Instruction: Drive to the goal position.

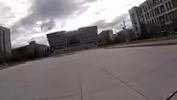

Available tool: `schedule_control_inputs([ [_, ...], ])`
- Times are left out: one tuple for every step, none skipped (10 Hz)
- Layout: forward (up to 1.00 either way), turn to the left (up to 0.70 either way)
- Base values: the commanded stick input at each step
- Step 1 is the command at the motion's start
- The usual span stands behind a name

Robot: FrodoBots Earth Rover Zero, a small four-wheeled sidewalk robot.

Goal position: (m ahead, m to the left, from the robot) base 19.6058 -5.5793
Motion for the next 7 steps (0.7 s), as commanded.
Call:
schedule_control_inputs([
  [0.50, 0.01],
  [0.50, 0.01],
  [0.50, 0.01],
  [0.50, 0.01],
  [0.50, 0.01],
  [0.50, 0.01],
  [0.50, 0.01],
])
